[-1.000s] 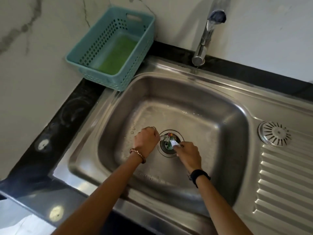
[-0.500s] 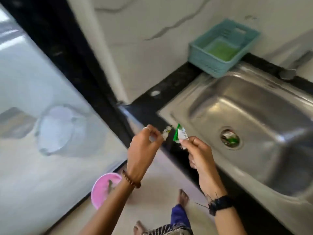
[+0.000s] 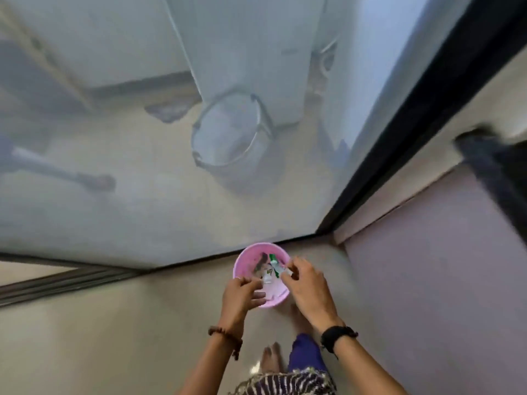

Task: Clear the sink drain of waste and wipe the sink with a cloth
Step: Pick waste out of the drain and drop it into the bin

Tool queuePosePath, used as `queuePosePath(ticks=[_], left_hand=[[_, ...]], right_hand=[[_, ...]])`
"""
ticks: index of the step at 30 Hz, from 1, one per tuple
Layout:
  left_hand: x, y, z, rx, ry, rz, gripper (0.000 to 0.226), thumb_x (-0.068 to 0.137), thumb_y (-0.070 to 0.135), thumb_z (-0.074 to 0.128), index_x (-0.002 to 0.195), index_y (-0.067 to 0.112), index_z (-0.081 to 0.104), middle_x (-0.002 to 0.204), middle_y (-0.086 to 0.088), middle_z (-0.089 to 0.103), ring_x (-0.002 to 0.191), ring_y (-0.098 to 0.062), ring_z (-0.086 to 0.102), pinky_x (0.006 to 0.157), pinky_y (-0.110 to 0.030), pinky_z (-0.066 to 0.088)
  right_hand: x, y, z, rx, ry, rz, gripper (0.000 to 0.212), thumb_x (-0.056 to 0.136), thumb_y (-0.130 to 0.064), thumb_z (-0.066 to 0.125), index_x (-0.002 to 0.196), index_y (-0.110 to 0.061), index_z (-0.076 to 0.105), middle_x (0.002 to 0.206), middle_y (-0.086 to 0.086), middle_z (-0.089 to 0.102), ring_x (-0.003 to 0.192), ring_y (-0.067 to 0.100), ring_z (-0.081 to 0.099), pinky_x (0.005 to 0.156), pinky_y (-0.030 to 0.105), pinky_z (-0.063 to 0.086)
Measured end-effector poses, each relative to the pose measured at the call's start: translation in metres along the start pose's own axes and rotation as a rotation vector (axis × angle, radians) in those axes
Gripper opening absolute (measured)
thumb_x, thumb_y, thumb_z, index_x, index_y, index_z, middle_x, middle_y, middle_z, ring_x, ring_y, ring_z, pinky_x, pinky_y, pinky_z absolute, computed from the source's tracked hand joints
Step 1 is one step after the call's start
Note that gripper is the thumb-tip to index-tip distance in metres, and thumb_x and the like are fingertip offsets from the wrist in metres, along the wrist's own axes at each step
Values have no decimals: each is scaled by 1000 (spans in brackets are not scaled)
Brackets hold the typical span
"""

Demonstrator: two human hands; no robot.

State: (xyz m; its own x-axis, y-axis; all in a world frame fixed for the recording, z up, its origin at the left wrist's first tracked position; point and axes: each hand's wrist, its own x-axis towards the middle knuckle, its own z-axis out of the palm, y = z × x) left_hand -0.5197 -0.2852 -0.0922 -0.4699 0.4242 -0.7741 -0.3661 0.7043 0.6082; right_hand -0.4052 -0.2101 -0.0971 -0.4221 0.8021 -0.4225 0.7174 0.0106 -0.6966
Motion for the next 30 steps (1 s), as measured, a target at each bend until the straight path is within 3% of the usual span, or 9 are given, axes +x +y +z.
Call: queuePosePath(ticks=[5, 10, 13, 15, 18, 21, 24, 26, 30], left_hand=[[132, -86, 11, -155, 72, -182, 18, 87, -9, 49, 71, 0, 54, 65, -12, 51, 54, -21, 48, 43, -15, 50], [225, -153, 33, -98, 166, -205, 10, 84, -10, 54, 80, -4, 62, 66, -13, 61, 54, -18, 60, 55, -19, 56], [250, -168, 41, -126, 215, -228, 14, 87, -8, 49, 88, -2, 62, 65, -10, 58, 58, -20, 55, 56, -20, 51], [252, -166, 46, -199, 227, -248, 9, 90, 0, 49, 87, -1, 58, 68, -10, 58, 60, -20, 57, 55, -22, 50], [236, -144, 50, -335, 180, -257, 16, 93, 10, 46, 86, 2, 58, 70, -11, 63, 55, -19, 61, 48, -20, 53], [198, -95, 59, -512, 120, -279, 25, 95, 17, 44, 73, 10, 54, 44, 0, 58, 29, -7, 48, 32, -13, 41], [143, -34, 73, -665, -24, -237, 35, 96, 23, 42, 62, 16, 44, 28, 5, 41, 22, -3, 33, 26, -10, 26], [96, 11, 83, -739, -173, -180, 38, 96, 24, 41, 58, 16, 40, 27, 4, 33, 19, -3, 27, 23, -10, 20], [-12, 94, 96, -763, -508, -14, 41, 95, 24, 39, 55, 16, 37, 28, 5, 27, 19, -4, 22, 22, -12, 16]], right_hand=[[85, 86, 110, -183, -122, 57, 7, 90, -20, 52, 91, -15, 57, 103, 11, 64, 79, 25, 56, 61, 23, 33], [145, 150, 181, -219, -181, 126, 23, 88, -22, 56, 105, -7, 62, 105, 12, 64, 88, 29, 61, 66, 26, 40], [166, 164, 195, -203, -213, 180, 21, 86, -26, 56, 87, -7, 66, 88, 14, 64, 74, 27, 55, 56, 23, 36], [172, 165, 194, -147, -186, 234, 25, 87, -26, 53, 79, -8, 67, 86, 16, 66, 74, 30, 57, 63, 28, 47], [166, 148, 174, 168, -92, 385, 27, 89, -23, 49, 67, -14, 63, 74, 12, 66, 67, 31, 66, 66, 42, 59], [146, 114, 128, 616, -10, 556, 26, 89, -19, 52, 67, -13, 63, 60, 5, 62, 42, 14, 54, 42, 24, 50], [118, 68, 66, 1013, 17, 625, 25, 89, -17, 52, 65, -12, 57, 45, -5, 49, 31, 6, 37, 31, 15, 31], [92, 34, 15, 1269, 8, 602, 28, 90, -18, 50, 62, -14, 50, 39, -8, 41, 28, 4, 30, 28, 14, 22], [25, -29, -91, 1600, 9, 352, 29, 92, -21, 42, 63, -16, 42, 41, -7, 33, 26, 3, 23, 25, 14, 16]])
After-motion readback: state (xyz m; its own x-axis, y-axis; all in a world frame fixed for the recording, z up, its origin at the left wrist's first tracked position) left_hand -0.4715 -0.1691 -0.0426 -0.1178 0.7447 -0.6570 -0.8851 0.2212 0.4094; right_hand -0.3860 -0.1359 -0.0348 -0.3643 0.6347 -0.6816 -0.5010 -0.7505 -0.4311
